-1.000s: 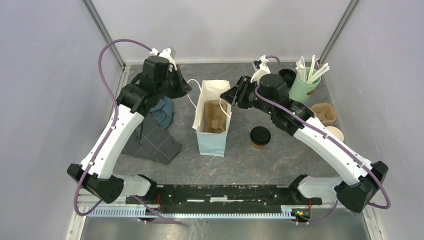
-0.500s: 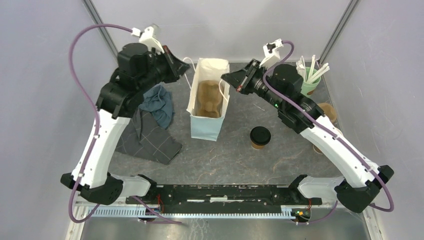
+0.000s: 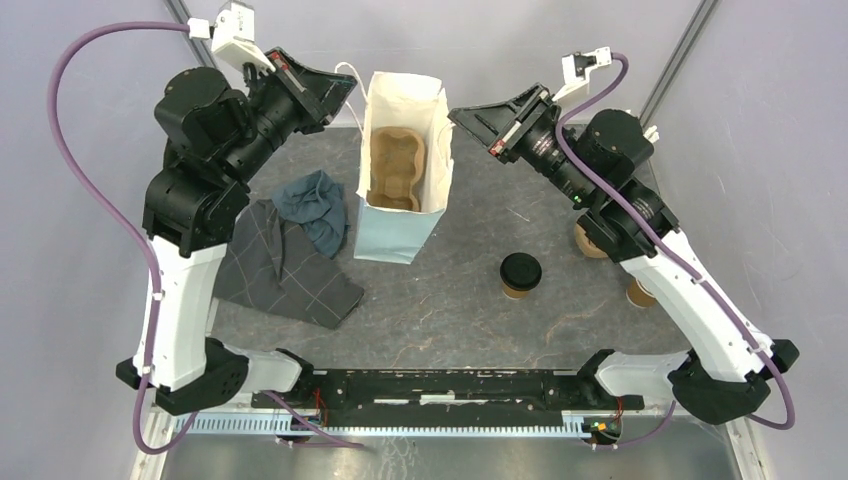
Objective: Pack the takeout coffee
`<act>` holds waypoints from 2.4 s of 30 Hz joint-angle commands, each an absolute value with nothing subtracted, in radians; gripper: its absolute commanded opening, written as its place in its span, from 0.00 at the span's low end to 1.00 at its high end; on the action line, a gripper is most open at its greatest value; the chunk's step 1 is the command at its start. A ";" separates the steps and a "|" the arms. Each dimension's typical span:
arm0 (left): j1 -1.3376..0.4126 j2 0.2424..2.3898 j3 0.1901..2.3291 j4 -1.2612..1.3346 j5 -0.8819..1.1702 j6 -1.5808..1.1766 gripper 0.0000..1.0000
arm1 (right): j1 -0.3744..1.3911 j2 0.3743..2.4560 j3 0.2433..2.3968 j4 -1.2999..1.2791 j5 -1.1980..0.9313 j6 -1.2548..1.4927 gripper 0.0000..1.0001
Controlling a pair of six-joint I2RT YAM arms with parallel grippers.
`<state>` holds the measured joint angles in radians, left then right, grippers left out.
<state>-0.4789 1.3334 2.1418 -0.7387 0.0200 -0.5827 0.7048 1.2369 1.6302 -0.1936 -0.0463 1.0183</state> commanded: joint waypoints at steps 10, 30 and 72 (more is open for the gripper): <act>-0.382 1.210 1.587 -0.611 0.089 -0.623 0.02 | 0.607 1.325 1.432 -0.148 -0.296 0.848 0.00; -0.381 1.184 1.856 -0.549 0.101 -0.710 0.02 | 0.600 1.297 1.637 -0.195 -0.318 1.002 0.00; -0.422 1.005 1.401 -0.844 0.156 -0.644 1.00 | 0.718 1.375 1.455 -0.466 -0.199 0.583 0.68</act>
